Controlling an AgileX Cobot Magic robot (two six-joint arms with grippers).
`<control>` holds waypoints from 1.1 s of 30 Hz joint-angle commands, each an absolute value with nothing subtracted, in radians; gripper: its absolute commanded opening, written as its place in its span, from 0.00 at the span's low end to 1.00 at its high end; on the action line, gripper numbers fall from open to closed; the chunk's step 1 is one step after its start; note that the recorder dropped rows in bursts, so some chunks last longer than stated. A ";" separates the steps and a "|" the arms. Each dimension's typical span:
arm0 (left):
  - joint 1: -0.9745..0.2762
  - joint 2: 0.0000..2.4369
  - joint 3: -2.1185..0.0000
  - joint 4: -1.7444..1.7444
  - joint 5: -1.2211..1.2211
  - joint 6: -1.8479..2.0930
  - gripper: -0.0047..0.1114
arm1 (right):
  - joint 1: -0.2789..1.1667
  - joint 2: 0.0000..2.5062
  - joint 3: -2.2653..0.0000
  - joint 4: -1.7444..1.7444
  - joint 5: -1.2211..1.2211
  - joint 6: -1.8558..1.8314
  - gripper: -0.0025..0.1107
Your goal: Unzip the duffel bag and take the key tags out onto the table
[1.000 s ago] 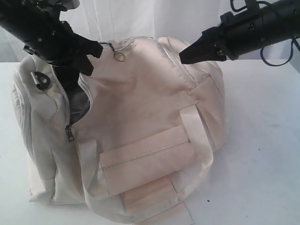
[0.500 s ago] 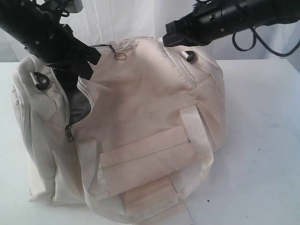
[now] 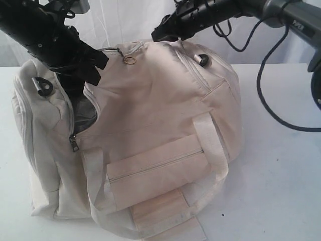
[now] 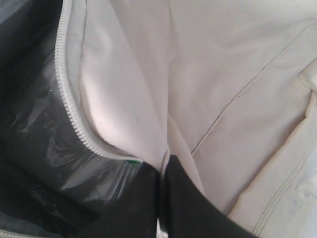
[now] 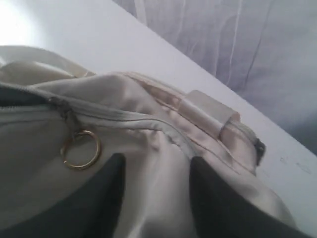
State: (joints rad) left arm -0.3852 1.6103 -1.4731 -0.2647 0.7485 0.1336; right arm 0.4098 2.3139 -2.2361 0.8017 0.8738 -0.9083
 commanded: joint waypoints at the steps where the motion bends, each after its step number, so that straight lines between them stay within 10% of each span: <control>1: -0.389 1.593 -1.478 -0.280 0.775 0.136 0.04 | 0.465 2.352 -2.245 0.805 0.847 -1.102 0.62; 33: -0.389 1.593 -1.478 -0.287 0.769 0.164 0.04 | 0.470 2.359 -2.245 0.803 0.844 -1.274 0.74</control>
